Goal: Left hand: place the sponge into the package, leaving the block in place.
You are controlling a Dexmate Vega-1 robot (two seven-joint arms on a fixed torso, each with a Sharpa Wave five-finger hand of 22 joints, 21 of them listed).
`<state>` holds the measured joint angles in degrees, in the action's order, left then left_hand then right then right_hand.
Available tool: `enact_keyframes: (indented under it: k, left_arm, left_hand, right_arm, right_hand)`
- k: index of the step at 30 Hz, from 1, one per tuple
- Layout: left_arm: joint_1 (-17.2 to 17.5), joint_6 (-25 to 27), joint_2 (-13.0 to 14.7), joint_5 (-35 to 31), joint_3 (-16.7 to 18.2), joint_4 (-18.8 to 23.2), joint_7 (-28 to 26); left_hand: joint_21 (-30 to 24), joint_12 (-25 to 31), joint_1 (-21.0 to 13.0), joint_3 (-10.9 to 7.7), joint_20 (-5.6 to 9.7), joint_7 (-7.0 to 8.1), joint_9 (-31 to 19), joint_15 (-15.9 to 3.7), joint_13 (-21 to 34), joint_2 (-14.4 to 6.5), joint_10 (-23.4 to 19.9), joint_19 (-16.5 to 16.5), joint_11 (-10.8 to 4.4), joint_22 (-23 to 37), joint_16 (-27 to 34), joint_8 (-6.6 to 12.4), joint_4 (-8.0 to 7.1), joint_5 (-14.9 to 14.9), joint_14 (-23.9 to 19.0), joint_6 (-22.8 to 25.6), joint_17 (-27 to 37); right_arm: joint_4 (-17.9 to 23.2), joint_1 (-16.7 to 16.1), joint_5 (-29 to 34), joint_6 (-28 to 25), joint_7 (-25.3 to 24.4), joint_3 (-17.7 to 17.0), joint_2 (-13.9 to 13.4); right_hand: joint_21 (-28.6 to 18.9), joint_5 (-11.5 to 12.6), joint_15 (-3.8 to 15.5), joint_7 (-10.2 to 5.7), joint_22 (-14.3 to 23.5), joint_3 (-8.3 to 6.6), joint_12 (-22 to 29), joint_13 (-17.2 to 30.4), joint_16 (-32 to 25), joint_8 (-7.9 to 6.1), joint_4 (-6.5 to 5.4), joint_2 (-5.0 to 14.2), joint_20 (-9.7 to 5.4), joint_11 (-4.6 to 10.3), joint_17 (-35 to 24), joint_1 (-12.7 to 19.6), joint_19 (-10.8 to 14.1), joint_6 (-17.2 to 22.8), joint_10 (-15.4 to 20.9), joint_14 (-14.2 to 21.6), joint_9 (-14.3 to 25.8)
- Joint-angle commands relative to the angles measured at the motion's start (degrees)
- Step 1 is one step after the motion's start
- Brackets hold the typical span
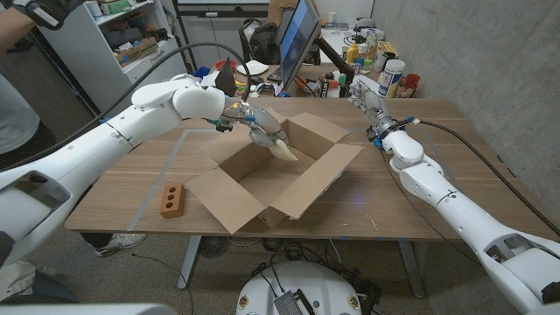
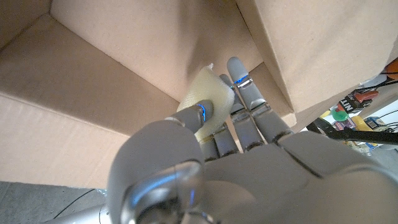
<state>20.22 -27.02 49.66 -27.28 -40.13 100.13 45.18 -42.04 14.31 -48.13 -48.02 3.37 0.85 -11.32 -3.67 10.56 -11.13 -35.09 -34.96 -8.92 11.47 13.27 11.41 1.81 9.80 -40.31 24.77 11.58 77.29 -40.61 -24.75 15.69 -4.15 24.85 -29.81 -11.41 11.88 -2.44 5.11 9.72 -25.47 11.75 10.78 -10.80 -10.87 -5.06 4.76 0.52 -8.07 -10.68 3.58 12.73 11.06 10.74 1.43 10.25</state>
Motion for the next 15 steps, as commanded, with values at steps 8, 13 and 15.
enact_keyframes:
  k: [8, 13, 15]
  left_arm:
    - [-1.2, -1.7, -2.8, -3.9, -3.4, -4.2, 0.2]
    - [-1.0, -2.3, -3.3, -2.8, -3.9, -5.5, 0.2]
    - [-1.0, -2.6, -3.1, -4.3, -4.0, -5.2, -0.6]
  left_hand:
    - [-0.6, -0.1, -0.8, -0.14, 2.56, -0.09, -0.3, -9.29, 0.2, -0.1, -2.0, 0.5, -1.01, 0.0, 0.0, -0.16, -0.38, 0.5, 0.3, 0.2, 0.3]
    - [-0.8, -0.2, -0.9, -0.12, 2.53, -0.19, -0.3, -9.37, 0.2, -0.1, -1.8, 0.5, -1.26, -0.1, 0.0, -0.19, -0.34, 0.5, 0.3, 0.2, 0.4]
    - [-0.8, -0.3, -0.9, -0.12, 2.52, -0.29, -0.3, -9.38, 0.2, -0.1, -1.8, 0.5, -1.15, -0.1, 0.0, -0.2, -0.33, 0.5, 0.3, 0.2, 0.4]
  right_arm:
    - [-2.1, 1.0, -0.3, 0.6, 1.2, 0.4, 0.6]
    - [-2.7, 1.4, -0.3, 0.8, 1.2, 0.5, 0.9]
    - [-3.4, 1.7, -0.2, 1.5, 1.8, 0.6, 1.0]
  right_hand:
    - [0.2, 0.2, -0.45, -0.17, 0.2, 0.02, -0.2, 0.3, 0.0, -0.06, 0.11, -0.36, 0.3, 0.07, 0.0, -0.1, 0.3, 0.6, 0.3, 0.3, 0.3]
    - [0.2, 0.2, -0.4, -0.2, 0.2, 0.02, -0.3, 0.3, 0.0, -0.05, 0.12, -0.34, 0.29, 0.03, 0.0, -0.1, 0.3, 0.5, 0.2, 0.2, 0.3]
    - [0.2, 0.2, -0.37, -0.18, 0.2, 0.03, -0.3, 0.3, 0.0, -0.05, 0.12, -0.33, 0.3, -0.02, 0.0, -0.1, 0.3, 0.6, 0.2, 0.2, 0.3]
